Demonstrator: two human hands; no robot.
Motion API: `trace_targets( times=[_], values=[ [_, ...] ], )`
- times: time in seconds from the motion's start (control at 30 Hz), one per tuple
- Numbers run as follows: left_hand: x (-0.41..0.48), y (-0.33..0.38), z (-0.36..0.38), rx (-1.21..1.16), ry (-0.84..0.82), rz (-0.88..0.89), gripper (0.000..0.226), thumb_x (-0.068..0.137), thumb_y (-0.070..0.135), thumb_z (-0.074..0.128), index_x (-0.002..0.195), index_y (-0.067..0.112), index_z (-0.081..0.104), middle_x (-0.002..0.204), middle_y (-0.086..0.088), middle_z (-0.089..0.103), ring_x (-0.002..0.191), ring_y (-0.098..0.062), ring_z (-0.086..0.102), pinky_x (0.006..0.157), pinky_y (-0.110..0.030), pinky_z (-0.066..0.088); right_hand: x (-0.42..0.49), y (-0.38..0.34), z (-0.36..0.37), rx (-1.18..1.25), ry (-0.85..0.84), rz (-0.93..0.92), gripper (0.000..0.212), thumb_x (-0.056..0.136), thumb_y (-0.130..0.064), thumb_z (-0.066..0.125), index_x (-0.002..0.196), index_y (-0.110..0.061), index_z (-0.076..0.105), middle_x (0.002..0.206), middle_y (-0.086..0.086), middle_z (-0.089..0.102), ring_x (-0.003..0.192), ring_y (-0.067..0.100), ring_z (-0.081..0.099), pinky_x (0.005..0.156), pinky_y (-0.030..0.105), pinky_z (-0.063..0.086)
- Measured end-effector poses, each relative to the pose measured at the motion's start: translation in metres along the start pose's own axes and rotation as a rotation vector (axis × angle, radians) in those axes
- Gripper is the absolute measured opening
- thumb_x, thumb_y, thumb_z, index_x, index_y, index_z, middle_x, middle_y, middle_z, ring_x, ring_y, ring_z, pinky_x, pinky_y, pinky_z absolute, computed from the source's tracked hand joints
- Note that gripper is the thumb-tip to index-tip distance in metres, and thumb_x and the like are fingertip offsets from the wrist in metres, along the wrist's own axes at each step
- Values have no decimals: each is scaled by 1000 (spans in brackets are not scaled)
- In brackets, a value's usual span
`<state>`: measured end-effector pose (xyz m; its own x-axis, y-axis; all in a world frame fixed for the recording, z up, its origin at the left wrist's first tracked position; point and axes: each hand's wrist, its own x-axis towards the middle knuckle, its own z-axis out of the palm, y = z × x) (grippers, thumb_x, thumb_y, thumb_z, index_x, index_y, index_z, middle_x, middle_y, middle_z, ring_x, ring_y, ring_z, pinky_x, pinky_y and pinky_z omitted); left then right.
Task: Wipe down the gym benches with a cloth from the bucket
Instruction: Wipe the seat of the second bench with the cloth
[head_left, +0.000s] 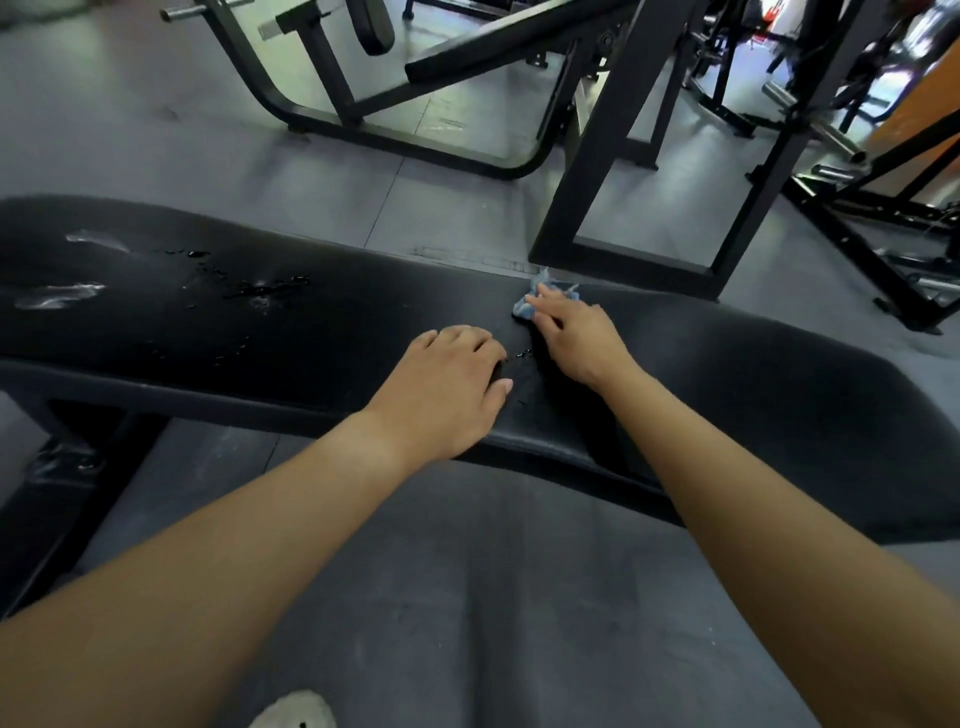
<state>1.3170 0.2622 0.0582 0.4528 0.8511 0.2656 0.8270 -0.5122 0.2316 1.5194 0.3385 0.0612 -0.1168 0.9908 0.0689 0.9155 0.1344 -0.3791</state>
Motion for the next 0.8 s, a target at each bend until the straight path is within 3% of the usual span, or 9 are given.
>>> trace_targets(
  times=[0.17,0.3,0.4,0.53,0.6,0.67,0.8],
  values=[
    [-21,2,-14,58,-20,-29,53,102,54,45,139,17,53,141,-6,52,126,-25,51,104,-43,47,-70,-18,4,55,-41,-157,41,109,-27,42,148,-24,51,162,-6,33,152,14,25,125,39,19],
    [-32,4,-21,126,-53,-42,68,94,67,49,143,20,51,140,-5,52,128,-25,46,104,-45,45,-112,-26,4,11,-75,-255,41,109,-29,40,149,-24,48,163,-11,31,151,6,23,123,27,21],
    [-39,1,-24,131,-117,-59,77,88,74,54,143,20,50,141,-3,52,129,-25,46,105,-45,42,-112,-21,-4,-31,-138,-287,43,110,-28,38,153,-25,43,164,-12,27,151,8,23,123,29,21],
    [-48,-7,-26,96,-143,-31,73,89,63,64,146,20,48,151,2,48,137,-22,43,111,-46,38,-76,-10,-15,-54,-109,-86,43,111,-29,34,153,-24,42,165,-4,27,151,24,26,122,37,16],
    [-49,-9,-25,95,-132,-18,67,93,56,64,147,20,47,154,2,46,139,-21,41,112,-46,38,-64,-13,-13,-18,-70,-11,40,111,-28,32,145,-17,49,162,3,34,147,31,32,117,38,21],
    [-49,-10,-24,113,-132,-3,64,95,54,63,146,19,47,153,1,46,139,-22,42,110,-46,39,-66,-24,-6,-22,-50,-40,37,111,-24,32,139,-12,52,159,6,37,147,30,31,116,39,24],
    [-45,-10,-20,151,-114,14,59,93,54,63,138,19,50,141,2,53,128,-22,47,105,-44,42,-105,-38,7,-30,-59,-192,44,110,-23,34,154,-15,40,166,1,26,154,17,19,125,34,13]
  ],
)
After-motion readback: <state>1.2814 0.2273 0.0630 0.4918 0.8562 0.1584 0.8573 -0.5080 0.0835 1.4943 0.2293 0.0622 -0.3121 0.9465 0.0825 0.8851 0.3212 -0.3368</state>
